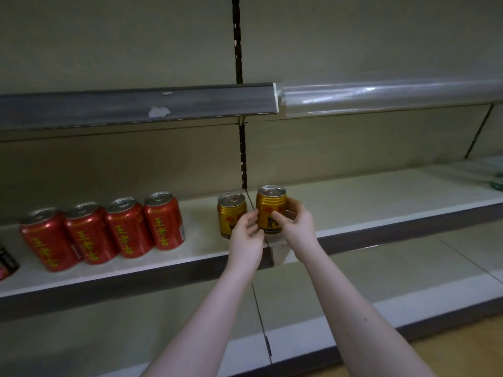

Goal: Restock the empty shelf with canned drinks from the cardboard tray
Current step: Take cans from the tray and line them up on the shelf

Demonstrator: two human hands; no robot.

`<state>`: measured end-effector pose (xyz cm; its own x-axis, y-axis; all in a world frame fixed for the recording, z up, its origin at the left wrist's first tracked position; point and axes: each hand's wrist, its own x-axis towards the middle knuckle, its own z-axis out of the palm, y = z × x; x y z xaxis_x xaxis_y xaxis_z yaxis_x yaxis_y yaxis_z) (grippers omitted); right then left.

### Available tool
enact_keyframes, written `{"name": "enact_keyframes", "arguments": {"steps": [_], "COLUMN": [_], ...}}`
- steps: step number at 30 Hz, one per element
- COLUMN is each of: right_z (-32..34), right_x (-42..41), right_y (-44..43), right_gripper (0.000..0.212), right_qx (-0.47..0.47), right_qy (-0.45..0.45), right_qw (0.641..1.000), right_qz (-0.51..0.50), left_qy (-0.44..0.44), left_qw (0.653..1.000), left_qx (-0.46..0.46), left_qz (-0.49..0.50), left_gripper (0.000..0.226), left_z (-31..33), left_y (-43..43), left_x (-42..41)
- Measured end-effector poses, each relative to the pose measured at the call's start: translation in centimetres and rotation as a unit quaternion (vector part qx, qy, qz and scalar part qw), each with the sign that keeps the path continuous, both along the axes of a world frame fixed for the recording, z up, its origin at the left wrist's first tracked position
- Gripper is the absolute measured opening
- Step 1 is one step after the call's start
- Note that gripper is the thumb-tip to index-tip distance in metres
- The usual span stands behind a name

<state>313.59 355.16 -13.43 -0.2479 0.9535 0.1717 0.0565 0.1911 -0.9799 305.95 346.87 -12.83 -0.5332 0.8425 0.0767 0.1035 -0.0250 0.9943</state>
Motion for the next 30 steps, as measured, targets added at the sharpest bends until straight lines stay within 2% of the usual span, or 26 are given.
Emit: {"name": "enact_keyframes", "arguments": {"steps": [10, 16, 22, 30], "right_z": [-0.9, -1.1, -0.7, -0.5], "right_x": [-2.0, -1.9, -1.5, 2.6], "right_y": [1.6, 1.6, 1.2, -1.6], "right_gripper": [0.047, 0.047, 0.072, 0.053], "right_qx": [-0.024, -0.024, -0.016, 0.044], "right_qy": [-0.008, -0.025, -0.059, 0.059], "right_qw": [0.999, 0.998, 0.997, 0.997], "right_qz": [0.031, 0.044, 0.045, -0.005], "left_qy": [0.036, 0.021, 0.016, 0.026], "left_qw": [0.999, 0.999, 1.000, 0.999], "left_qx": [0.002, 0.006, 0.011, 0.035], "left_qz": [0.023, 0.028, 0.023, -0.001], "left_gripper": [0.030, 0.028, 0.027, 0.026], "left_z": [-1.1, -1.0, -0.5, 0.1], "left_y": [0.3, 0.4, 0.2, 0.0], "left_x": [-1.2, -1.2, -0.8, 1.5]}}
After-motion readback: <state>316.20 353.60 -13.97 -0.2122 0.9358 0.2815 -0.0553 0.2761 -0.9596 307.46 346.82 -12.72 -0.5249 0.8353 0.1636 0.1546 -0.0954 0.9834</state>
